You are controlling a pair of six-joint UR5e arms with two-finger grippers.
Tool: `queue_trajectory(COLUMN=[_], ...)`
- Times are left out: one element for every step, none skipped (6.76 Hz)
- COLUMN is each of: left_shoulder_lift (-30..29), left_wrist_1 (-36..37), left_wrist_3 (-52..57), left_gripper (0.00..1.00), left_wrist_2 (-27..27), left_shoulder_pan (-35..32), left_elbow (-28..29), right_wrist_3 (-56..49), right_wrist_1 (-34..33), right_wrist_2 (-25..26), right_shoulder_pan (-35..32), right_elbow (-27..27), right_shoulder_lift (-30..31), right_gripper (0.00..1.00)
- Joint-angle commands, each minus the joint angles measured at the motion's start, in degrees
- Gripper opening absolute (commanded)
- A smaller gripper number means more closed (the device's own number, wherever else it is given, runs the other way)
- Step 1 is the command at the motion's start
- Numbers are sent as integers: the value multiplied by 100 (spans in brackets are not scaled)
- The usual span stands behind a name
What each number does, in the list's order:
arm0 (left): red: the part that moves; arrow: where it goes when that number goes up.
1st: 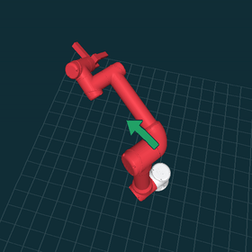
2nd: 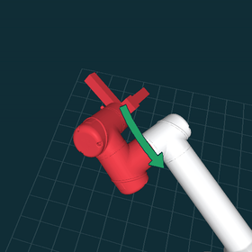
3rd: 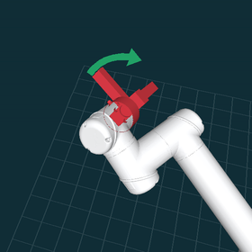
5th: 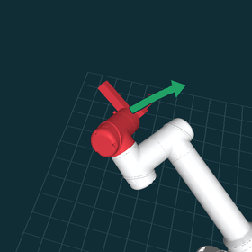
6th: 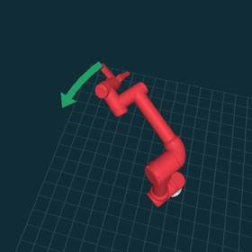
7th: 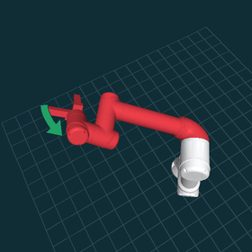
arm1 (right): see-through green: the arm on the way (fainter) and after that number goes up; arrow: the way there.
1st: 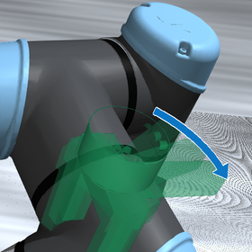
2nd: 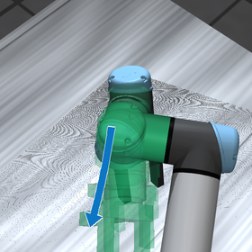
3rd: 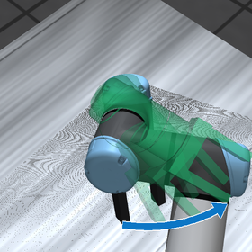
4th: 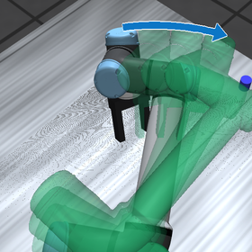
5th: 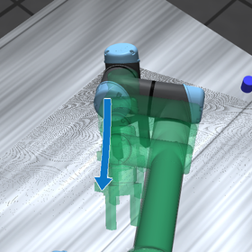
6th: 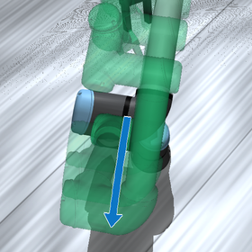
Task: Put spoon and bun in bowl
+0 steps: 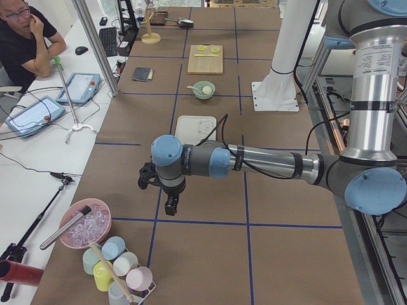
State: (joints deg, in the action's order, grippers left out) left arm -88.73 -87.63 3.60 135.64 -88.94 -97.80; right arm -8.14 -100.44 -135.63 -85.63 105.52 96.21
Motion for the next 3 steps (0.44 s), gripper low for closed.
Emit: queue_trajectory(left_shoulder_lift=[14, -47, -91], left_wrist_1=[-183, -175, -149], left_wrist_3=[-35, -52, -61], left_gripper=[100, 100, 100], left_wrist_2=[-11, -11, -20], left_shoulder_pan=[0, 8, 8], left_elbow=[15, 41, 24], right_wrist_3=[162, 320, 322], right_wrist_1=[313, 341, 341], right_wrist_2=[115, 107, 107], right_shoulder_pan=[20, 20, 20], right_elbow=[-40, -40, -40], right_shoulder_lift=[-33, -33, -33], right_gripper=[100, 100, 100])
